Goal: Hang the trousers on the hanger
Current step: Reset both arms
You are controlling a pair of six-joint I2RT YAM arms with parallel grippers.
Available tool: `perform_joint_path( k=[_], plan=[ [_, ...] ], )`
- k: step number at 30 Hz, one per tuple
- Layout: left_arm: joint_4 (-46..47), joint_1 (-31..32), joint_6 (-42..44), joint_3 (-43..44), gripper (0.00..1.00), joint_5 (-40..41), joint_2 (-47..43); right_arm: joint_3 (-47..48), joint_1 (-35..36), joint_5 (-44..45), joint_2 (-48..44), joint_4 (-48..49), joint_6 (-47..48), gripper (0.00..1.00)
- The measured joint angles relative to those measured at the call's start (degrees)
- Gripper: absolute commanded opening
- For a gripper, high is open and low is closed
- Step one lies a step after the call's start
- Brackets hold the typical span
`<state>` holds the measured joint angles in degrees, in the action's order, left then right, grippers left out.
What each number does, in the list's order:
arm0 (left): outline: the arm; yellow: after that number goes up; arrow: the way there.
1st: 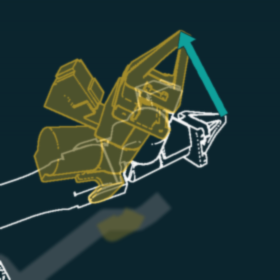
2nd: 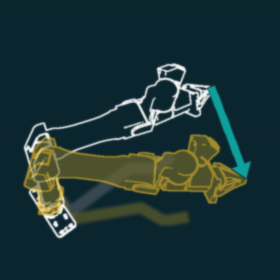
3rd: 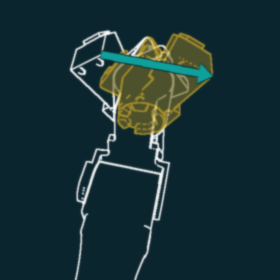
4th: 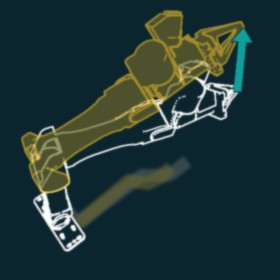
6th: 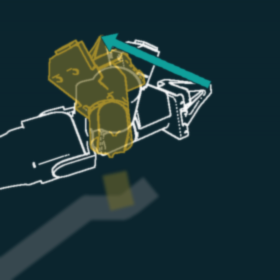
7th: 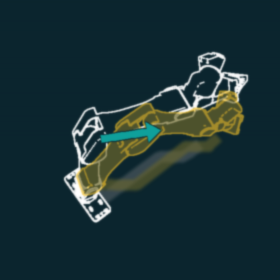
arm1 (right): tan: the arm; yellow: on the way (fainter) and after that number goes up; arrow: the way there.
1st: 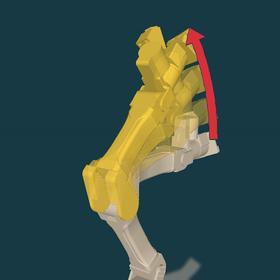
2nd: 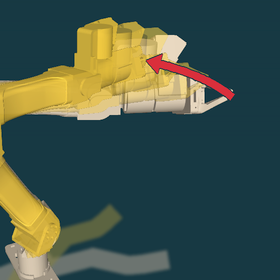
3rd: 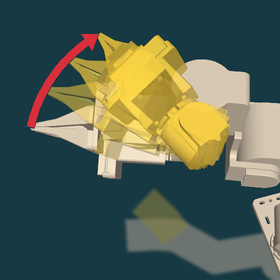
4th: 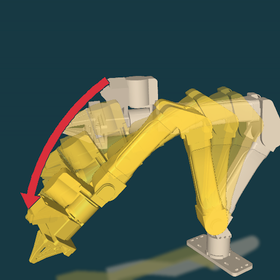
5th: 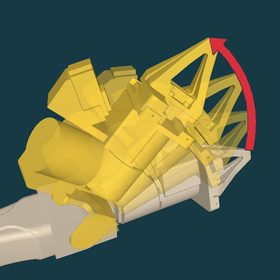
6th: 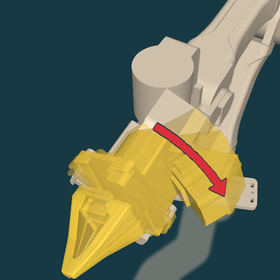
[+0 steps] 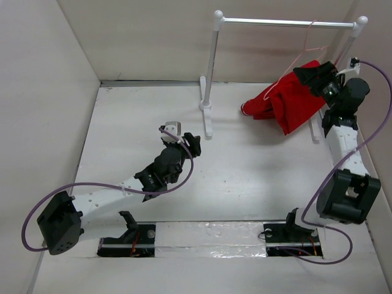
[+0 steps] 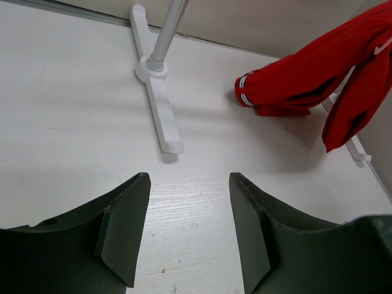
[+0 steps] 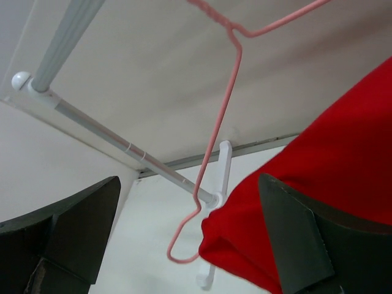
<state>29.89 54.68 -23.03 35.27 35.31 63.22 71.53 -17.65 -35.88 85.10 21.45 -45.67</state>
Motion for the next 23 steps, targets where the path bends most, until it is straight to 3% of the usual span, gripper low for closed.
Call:
perform_joint_path(
  k=[7,13,23],
  plan=[
    [-1.03,0.0,-0.09,0.15,0.52,1.88,0.42,-16.65,0.7,5.97,-17.68,0.24,3.52,1.0],
    [-1.92,0.0,-0.59,0.46,0.5,3.06,0.83,-29.66,6.54,7.15,-28.46,0.74,5.51,1.0],
    [-2.49,0.0,-2.43,-0.46,0.52,2.08,-2.99,-41.05,13.22,7.1,-41.62,-8.61,12.76,1.0]
  ],
)
